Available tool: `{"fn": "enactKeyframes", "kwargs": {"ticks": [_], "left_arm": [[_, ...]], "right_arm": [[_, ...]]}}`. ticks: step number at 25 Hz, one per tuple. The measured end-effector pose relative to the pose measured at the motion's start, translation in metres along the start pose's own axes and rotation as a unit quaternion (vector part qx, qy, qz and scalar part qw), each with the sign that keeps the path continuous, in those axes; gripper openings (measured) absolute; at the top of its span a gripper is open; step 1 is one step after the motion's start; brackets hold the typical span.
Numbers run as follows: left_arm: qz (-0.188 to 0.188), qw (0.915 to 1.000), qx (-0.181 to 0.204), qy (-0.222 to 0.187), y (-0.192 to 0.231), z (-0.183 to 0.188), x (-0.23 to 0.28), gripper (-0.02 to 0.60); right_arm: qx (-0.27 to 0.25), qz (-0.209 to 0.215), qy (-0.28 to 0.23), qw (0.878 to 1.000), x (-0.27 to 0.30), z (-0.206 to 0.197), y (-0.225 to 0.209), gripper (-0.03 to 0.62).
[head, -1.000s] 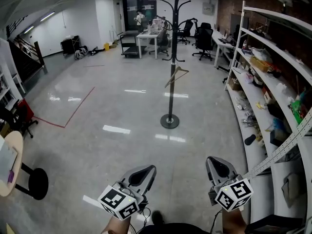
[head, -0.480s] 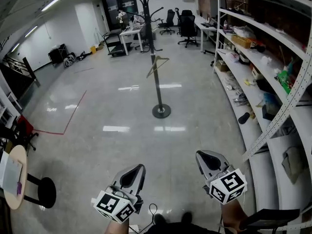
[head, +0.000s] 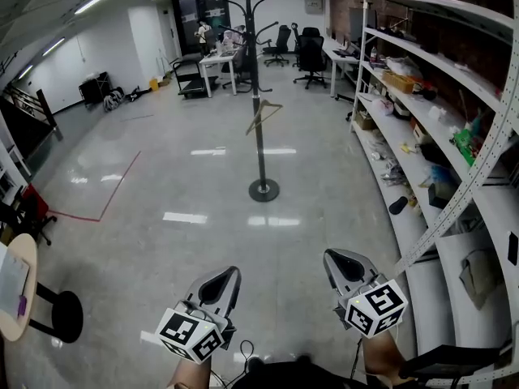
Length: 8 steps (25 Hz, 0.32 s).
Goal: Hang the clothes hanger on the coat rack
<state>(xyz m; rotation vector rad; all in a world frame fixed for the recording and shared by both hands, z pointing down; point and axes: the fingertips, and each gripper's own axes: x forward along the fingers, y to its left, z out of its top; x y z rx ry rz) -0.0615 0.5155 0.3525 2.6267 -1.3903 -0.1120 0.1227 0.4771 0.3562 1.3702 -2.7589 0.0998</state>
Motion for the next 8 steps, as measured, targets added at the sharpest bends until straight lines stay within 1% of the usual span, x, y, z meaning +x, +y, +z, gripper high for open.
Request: {"fn": "enactKeyframes", "kwargs": {"ticks": [4, 8], "left_arm": [[0.021, 0.9997, 0.010, 0.009, 0.0035, -0.0053, -0.0044, 0.000], [0.019, 0.9998, 0.001, 0.004, 0.0046, -0.0070, -0.0035, 0.000]], "right_arm": [[-0.011, 0.005, -0.002, 1.000, -0.0054, 0.0049, 0.0048, 0.005], [-0.027, 0.001, -0.010, 1.000, -0.0073, 0.0088, 0.0028, 0.003]]}}
